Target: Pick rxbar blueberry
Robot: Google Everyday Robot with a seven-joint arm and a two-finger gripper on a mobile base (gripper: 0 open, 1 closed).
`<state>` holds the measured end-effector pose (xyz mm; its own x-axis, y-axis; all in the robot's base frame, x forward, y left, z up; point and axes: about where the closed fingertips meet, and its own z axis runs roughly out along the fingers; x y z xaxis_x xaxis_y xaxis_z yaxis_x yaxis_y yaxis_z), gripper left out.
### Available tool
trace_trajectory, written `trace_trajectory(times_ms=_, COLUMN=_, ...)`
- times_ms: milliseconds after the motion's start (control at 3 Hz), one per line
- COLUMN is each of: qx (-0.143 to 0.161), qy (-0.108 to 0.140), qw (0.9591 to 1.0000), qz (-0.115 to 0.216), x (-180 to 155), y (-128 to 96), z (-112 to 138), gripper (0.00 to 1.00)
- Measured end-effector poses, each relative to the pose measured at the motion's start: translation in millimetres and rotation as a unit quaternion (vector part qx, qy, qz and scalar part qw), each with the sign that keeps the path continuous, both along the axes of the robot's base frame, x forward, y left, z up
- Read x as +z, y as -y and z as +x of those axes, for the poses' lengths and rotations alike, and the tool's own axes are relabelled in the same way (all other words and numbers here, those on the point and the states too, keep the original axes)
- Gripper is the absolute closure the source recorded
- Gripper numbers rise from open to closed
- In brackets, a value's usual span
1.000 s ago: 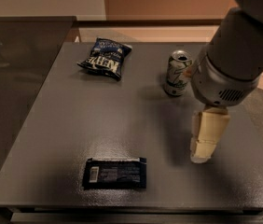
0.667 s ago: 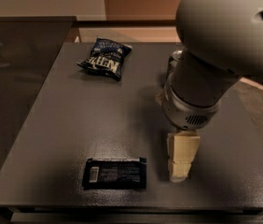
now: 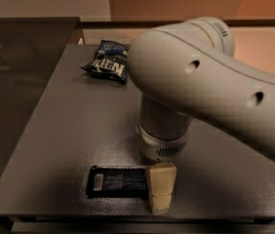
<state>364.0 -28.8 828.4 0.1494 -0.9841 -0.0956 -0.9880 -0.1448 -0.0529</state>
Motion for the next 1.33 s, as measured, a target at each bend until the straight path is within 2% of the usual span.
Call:
trace_trajectory(times_ms=1000, qx=0.028, qy=-0.018, qw=0.9994, qz=-0.001, x=-14, y=-54, z=-31, gripper=0.0)
trace_trajectory(times_ms=1333, qx=0.036, qy=-0.025, qw=0.999, qz=0.003, x=-9, y=-66, z=-32, gripper=0.18)
